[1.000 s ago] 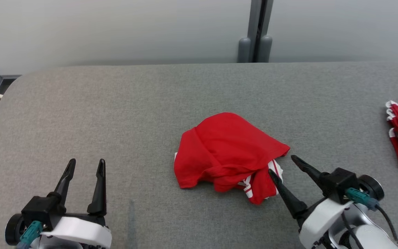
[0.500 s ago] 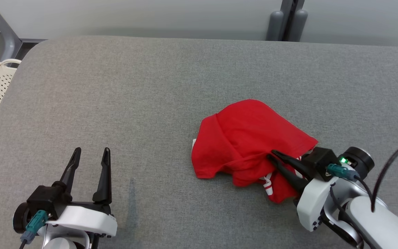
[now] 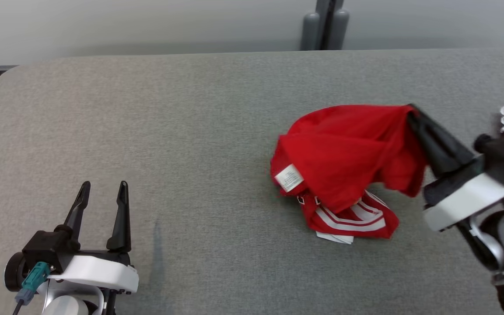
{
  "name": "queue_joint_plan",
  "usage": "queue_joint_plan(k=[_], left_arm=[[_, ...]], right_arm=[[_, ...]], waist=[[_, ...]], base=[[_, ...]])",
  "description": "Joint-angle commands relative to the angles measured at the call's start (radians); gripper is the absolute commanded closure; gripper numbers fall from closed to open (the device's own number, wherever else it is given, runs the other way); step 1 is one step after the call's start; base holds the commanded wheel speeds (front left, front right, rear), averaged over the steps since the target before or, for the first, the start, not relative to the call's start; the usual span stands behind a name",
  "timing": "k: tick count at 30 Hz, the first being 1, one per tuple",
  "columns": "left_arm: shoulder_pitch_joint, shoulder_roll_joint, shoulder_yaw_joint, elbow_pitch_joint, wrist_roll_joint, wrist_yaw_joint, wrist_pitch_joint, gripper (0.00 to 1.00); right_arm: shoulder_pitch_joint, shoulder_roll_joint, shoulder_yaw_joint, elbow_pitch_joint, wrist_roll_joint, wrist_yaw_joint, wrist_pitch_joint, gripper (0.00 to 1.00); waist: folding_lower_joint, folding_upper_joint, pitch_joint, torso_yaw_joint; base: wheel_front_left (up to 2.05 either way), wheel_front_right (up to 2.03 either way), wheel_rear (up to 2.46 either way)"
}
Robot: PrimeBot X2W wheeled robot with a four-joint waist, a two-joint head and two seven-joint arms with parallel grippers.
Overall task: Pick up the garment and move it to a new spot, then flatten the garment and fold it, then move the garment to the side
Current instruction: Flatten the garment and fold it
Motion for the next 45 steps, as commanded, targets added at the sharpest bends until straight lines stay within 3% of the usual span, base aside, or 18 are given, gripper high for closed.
queue_joint_plan(k=[1, 7, 12, 17, 23, 24, 25, 26, 30, 35, 45], left_arm=[[-0.008, 0.007, 0.006, -0.001, 0.008, 0.000, -0.005, 0.00], [-0.018, 0.010, 0.003, -0.003, 0.013, -0.005, -0.005, 0.00], [-0.029, 0.013, -0.001, -0.003, 0.017, -0.008, -0.006, 0.00], [-0.037, 0.016, -0.005, -0.001, 0.021, -0.009, -0.006, 0.00], [-0.046, 0.022, -0.006, 0.002, 0.022, -0.008, -0.006, 0.00], [-0.046, 0.024, -0.006, 0.003, 0.022, -0.009, -0.006, 0.00], [-0.046, 0.026, -0.007, 0.004, 0.022, -0.009, -0.006, 0.00], [-0.045, 0.027, -0.007, 0.005, 0.022, -0.008, -0.006, 0.00], [-0.032, 0.031, -0.009, 0.007, 0.019, -0.007, -0.005, 0.00], [-0.014, 0.036, -0.013, 0.013, 0.011, -0.009, -0.001, 0.00], [0.019, 0.035, -0.032, 0.025, 0.005, -0.013, 0.005, 0.00]], right_arm=[[0.029, 0.006, -0.045, -0.018, -0.015, 0.000, -0.002, 1.00], [0.158, 0.048, -0.285, -0.061, -0.048, 0.000, 0.019, 1.00], [0.265, 0.080, -0.440, 0.017, -0.047, 0.000, 0.011, 1.00], [0.307, 0.114, -0.500, 0.177, -0.012, 0.000, -0.015, 1.00], [0.264, 0.137, -0.471, 0.327, 0.014, 0.000, -0.052, 1.00], [0.254, 0.140, -0.462, 0.346, 0.018, 0.000, -0.064, 0.82], [0.249, 0.145, -0.456, 0.363, 0.019, 0.000, -0.074, 0.48], [0.246, 0.151, -0.448, 0.374, 0.019, 0.000, -0.085, 0.00], [0.239, 0.165, -0.426, 0.353, 0.007, 0.000, -0.133, 0.00], [0.267, 0.198, -0.406, 0.236, -0.019, 0.000, -0.155, 0.00], [0.335, 0.253, -0.374, 0.003, -0.119, 0.000, -0.063, 0.00]], waist=[[0.0000, 0.0000, -0.002, -0.023], [0.0000, 0.0000, 0.001, -0.061], [0.0000, 0.0000, 0.007, -0.074], [0.0000, 0.0000, 0.020, -0.078], [0.0000, 0.0000, 0.026, -0.083], [0.0000, 0.0000, 0.025, -0.083], [0.0000, 0.0000, 0.024, -0.084], [0.0000, 0.0000, 0.022, -0.085], [0.0000, 0.0000, 0.008, -0.088], [0.0000, 0.0000, -0.020, -0.089], [0.0000, 0.0000, -0.090, -0.075]], base=[[0.00, 0.00, 0.00], [0.00, 0.00, 0.00], [0.00, 0.00, 0.00], [0.00, 0.00, 0.00], [0.00, 0.00, 0.00], [0.00, 0.00, 0.00], [0.00, 0.00, 0.00], [0.00, 0.00, 0.00], [0.00, 0.00, 0.00], [0.00, 0.00, 0.00], [0.00, 0.00, 0.00]])
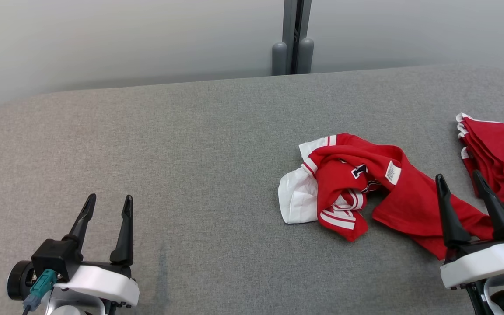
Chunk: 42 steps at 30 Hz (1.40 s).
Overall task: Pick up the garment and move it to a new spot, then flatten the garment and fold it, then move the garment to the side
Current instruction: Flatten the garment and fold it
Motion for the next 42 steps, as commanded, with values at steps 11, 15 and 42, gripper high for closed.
queue_joint_plan(k=[11, 15, 42], left_arm=[[0.040, 0.007, -0.014, -0.001, -0.011, 0.006, 0.006, 0.00], [0.029, 0.000, -0.023, -0.001, -0.017, 0.004, 0.018, 0.00], [-0.421, -0.191, -0.398, 0.326, -0.009, -0.262, 0.223, 0.00]], right_arm=[[0.084, 0.027, 0.001, -0.109, -0.029, 0.000, 0.073, 0.00], [0.086, 0.029, 0.000, -0.115, -0.026, 0.000, 0.076, 0.00], [-0.033, 0.044, 0.072, -0.057, 0.016, 0.000, 0.021, 0.00]], waist=[[0.0000, 0.0000, -0.029, 0.014], [0.0000, 0.0000, -0.023, 0.014], [0.0000, 0.0000, 0.190, -0.193]], base=[[0.00, 0.00, 0.00], [0.00, 0.00, 0.00], [0.00, 0.00, 0.00]])
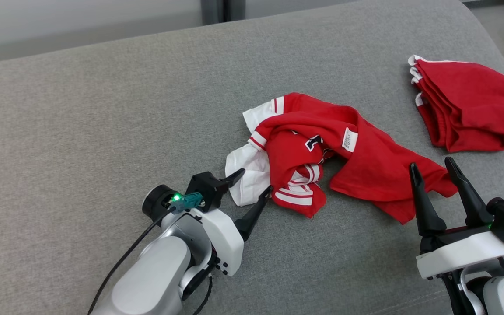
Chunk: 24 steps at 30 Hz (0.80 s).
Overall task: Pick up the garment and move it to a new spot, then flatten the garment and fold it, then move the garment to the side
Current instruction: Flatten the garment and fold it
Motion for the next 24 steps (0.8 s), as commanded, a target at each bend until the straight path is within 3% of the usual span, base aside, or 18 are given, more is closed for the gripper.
queue_joint_plan(k=[1, 7, 8, 9, 10, 15, 24], left_arm=[[-0.027, 0.012, 0.000, 0.026, -0.013, -0.003, 0.002, 0.00], [-0.074, 0.027, -0.012, 0.150, -0.020, -0.007, 0.034, 0.00], [-0.075, 0.027, -0.018, 0.164, -0.022, -0.008, 0.037, 0.15], [-0.073, 0.028, -0.024, 0.173, -0.025, -0.009, 0.036, 0.75], [-0.072, 0.030, -0.030, 0.178, -0.026, -0.010, 0.031, 1.00], [-0.069, 0.056, -0.040, 0.170, -0.015, -0.009, -0.018, 1.00], [-0.048, 0.157, -0.005, -0.022, 0.027, 0.059, -0.105, 1.00]], right_arm=[[-0.015, 0.001, 0.001, 0.006, 0.007, 0.000, -0.013, 0.00], [-0.038, 0.009, 0.016, 0.042, 0.020, 0.000, -0.039, 0.00], [-0.041, 0.009, 0.017, 0.047, 0.021, 0.000, -0.043, 0.00], [-0.043, 0.010, 0.016, 0.052, 0.023, 0.000, -0.046, 0.00], [-0.043, 0.011, 0.016, 0.057, 0.025, 0.000, -0.048, 0.00], [-0.043, 0.014, 0.006, 0.071, 0.030, 0.000, -0.056, 0.00], [-0.026, 0.010, -0.007, 0.074, 0.042, 0.000, -0.044, 0.00]], waist=[[0.0000, -0.0001, 0.026, -0.026], [0.0000, -0.0001, 0.049, -0.053], [0.0000, -0.0001, 0.050, -0.054], [0.0000, -0.0001, 0.051, -0.054], [0.0000, -0.0001, 0.051, -0.053], [0.0000, -0.0001, 0.044, -0.039], [0.0000, -0.0001, 0.012, 0.014]], base=[[0.00, 0.00, 0.00], [0.00, 0.00, 0.00], [0.00, 0.00, 0.00], [0.00, 0.00, 0.00], [0.00, 0.00, 0.00], [0.00, 0.00, 0.00], [0.00, 0.00, 0.00]])
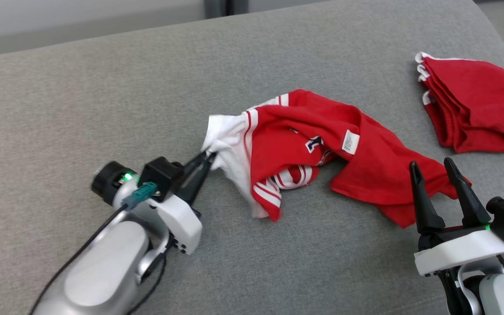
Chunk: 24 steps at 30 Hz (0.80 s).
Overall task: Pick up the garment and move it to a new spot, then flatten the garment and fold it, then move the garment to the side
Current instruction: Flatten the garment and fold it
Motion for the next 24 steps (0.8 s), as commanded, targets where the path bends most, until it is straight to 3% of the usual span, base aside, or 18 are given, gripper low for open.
queue_joint_plan(k=[1, 9, 15, 20, 24], left_arm=[[0.009, 0.015, 0.007, -0.015, 0.008, 0.009, 0.002, 1.00], [0.105, 0.204, 0.071, -0.320, 0.040, 0.119, 0.076, 1.00], [0.227, 0.315, 0.137, -0.496, 0.032, 0.219, 0.133, 1.00], [0.334, 0.344, 0.193, -0.541, 0.002, 0.304, 0.132, 1.00], [0.413, 0.306, 0.220, -0.477, -0.063, 0.326, 0.074, 1.00]], right_arm=[[0.007, -0.005, -0.003, -0.002, 0.002, 0.000, 0.000, 0.00], [0.025, -0.004, -0.024, -0.022, 0.004, 0.000, 0.022, 0.00], [0.027, -0.014, -0.042, -0.042, 0.002, 0.000, 0.038, 0.00], [0.020, -0.019, -0.042, -0.055, 0.000, 0.000, 0.053, 0.00], [0.015, -0.023, -0.039, -0.061, 0.004, 0.000, 0.061, 0.00]], waist=[[0.0000, -0.0001, -0.011, 0.013], [0.0000, -0.0001, -0.036, 0.075], [0.0000, -0.0001, -0.036, 0.130], [0.0000, -0.0001, -0.033, 0.158], [0.0000, -0.0001, -0.032, 0.165]], base=[[0.00, 0.00, 0.00], [0.00, 0.00, 0.00], [0.00, 0.00, 0.00], [0.00, 0.00, 0.00], [0.00, 0.00, 0.00]])
